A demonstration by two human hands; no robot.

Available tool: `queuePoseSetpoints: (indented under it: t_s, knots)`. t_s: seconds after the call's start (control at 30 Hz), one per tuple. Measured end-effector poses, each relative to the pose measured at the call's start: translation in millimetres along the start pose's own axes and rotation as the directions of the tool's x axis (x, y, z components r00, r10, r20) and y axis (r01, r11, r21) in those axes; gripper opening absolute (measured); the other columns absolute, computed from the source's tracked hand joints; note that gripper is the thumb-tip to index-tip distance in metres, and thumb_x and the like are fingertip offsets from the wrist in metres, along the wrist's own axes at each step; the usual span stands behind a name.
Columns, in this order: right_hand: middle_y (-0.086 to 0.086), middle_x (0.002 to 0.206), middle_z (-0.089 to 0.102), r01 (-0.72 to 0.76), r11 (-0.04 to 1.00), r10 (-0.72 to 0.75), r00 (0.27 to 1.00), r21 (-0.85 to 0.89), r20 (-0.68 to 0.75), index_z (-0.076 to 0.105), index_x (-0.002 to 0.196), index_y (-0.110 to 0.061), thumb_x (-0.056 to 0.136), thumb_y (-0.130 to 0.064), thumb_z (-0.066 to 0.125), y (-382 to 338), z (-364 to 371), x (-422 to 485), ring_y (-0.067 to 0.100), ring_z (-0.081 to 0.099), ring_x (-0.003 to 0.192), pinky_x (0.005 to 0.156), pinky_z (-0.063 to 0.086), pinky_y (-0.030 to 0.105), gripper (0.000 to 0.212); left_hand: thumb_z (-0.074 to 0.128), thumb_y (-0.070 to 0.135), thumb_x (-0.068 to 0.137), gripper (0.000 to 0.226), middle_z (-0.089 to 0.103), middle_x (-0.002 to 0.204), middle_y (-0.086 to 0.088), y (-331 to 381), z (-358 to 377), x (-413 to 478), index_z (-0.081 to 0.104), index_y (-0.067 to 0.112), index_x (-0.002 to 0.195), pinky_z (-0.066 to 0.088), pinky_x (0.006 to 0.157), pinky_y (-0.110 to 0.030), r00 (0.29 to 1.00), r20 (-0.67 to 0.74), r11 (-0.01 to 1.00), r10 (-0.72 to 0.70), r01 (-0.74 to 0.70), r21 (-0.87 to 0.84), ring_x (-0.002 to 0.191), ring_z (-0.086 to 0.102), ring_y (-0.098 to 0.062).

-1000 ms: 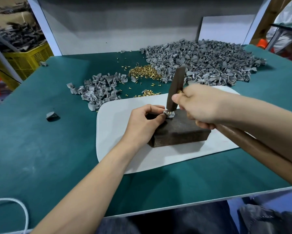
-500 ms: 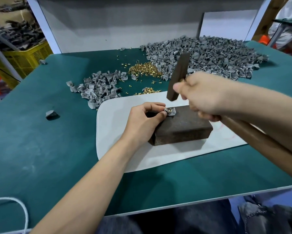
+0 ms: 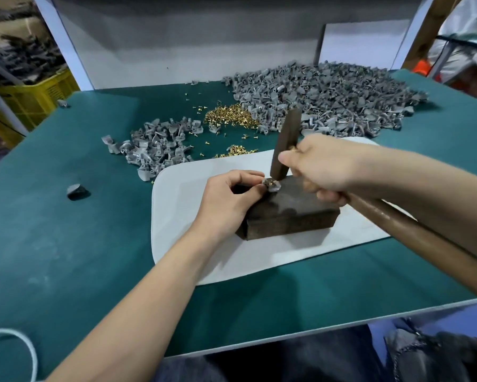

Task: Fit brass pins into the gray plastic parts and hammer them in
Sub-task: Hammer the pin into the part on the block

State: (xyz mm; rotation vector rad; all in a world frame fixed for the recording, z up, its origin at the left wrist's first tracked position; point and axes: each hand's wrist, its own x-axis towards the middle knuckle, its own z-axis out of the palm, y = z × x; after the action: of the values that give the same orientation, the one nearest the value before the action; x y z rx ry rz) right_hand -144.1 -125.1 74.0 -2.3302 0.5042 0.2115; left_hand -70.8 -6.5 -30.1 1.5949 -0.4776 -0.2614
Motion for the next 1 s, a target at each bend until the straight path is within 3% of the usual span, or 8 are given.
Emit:
queuePoseSetpoints:
  t_s: [0.17,0.37,0.6,0.67,0.73,0.77,0.9,1.0]
  knots:
    - [-0.005,0.035,0.035,0.04,0.937,-0.003,0.994,0.346,-0.107,0.041,0.078,-0.013,0.101,-0.037,0.037,14,-38,17,0.008,0.031,0.025,0.031,0.026,0.011,0.033,0.068,0.003,0.083,0.011,0.07,0.094,0.007,0,-1,1,0.07,0.013,0.079,0.047,0.081,-0.013,1.0,-0.001,1.0,0.004,-0.004,0.026,0.083,0.063,-0.001]
    - [-0.005,0.029,0.034,-0.291,0.876,0.329,0.944,0.384,-0.035,0.041,0.072,-0.012,0.101,-0.041,0.03,66,-47,65,0.007,0.03,0.022,0.032,0.025,0.006,0.043,0.068,0.009,0.084,0.005,0.07,0.094,0.007,1,0,-1,0.071,0.011,0.081,0.045,0.076,-0.008,1.0,-0.013,1.0,-0.009,0.009,0.022,0.082,0.062,0.003]
    - [0.009,0.045,0.046,-0.335,0.853,0.382,0.923,0.399,-0.041,0.046,0.07,-0.004,0.098,-0.036,0.045,90,-33,87,0.018,0.044,0.031,0.038,0.043,0.022,0.043,0.068,0.013,0.085,0.011,0.071,0.093,0.01,2,0,0,0.071,0.014,0.074,0.044,0.073,-0.007,0.999,-0.011,0.999,-0.031,0.031,0.007,0.08,0.062,0.006]
    - [0.014,0.054,0.052,-0.306,0.951,0.31,0.929,0.052,-0.201,0.05,0.07,0.001,0.096,-0.04,0.048,85,-35,87,0.026,0.055,0.048,0.054,0.051,0.033,0.049,0.068,0.013,0.085,0.011,0.071,0.092,0.01,2,0,0,0.07,0.015,0.074,0.044,0.073,-0.008,1.0,-0.008,0.999,-0.03,0.03,0.013,0.079,0.062,0.006]
    - [0.012,0.062,0.052,-0.27,0.84,0.065,0.911,-0.471,-0.407,0.051,0.065,-0.004,0.091,-0.043,0.054,75,-41,82,0.031,0.057,0.068,0.066,0.048,0.035,0.048,0.068,0.012,0.085,0.011,0.071,0.092,0.009,3,0,-1,0.07,0.015,0.075,0.045,0.074,-0.009,1.0,-0.02,1.0,-0.005,0.006,0.03,0.08,0.062,0.004]
    - [0.011,0.064,0.051,-0.227,0.81,-0.046,0.895,-0.54,-0.444,0.051,0.064,-0.006,0.089,-0.04,0.058,67,-44,77,0.032,0.056,0.071,0.067,0.047,0.034,0.043,0.068,0.012,0.085,0.01,0.071,0.092,0.008,3,0,-2,0.069,0.016,0.075,0.046,0.077,-0.011,0.999,-0.035,0.998,0.027,-0.025,0.062,0.082,0.063,0.002]
    - [0.007,0.063,0.068,0.244,0.945,-0.279,0.949,-0.216,-0.145,0.068,0.071,-0.011,0.084,-0.012,0.066,26,-30,55,0.016,0.067,0.051,0.049,0.055,0.026,0.014,0.068,0.01,0.083,0.01,0.071,0.087,0.008,4,0,-4,0.067,0.018,0.077,0.048,0.084,-0.018,0.975,-0.078,0.949,0.21,-0.185,0.255,0.084,0.064,-0.005]
    - [0.007,0.06,0.068,0.34,0.923,-0.341,0.94,-0.18,0.024,0.07,0.073,-0.007,0.082,-0.005,0.067,9,-5,46,0.015,0.069,0.053,0.055,0.059,0.028,0.009,0.069,0.008,0.082,0.011,0.069,0.08,0.009,6,0,-4,0.067,0.018,0.078,0.049,0.084,-0.023,0.974,-0.08,0.946,0.21,-0.182,0.269,0.079,0.063,-0.005]
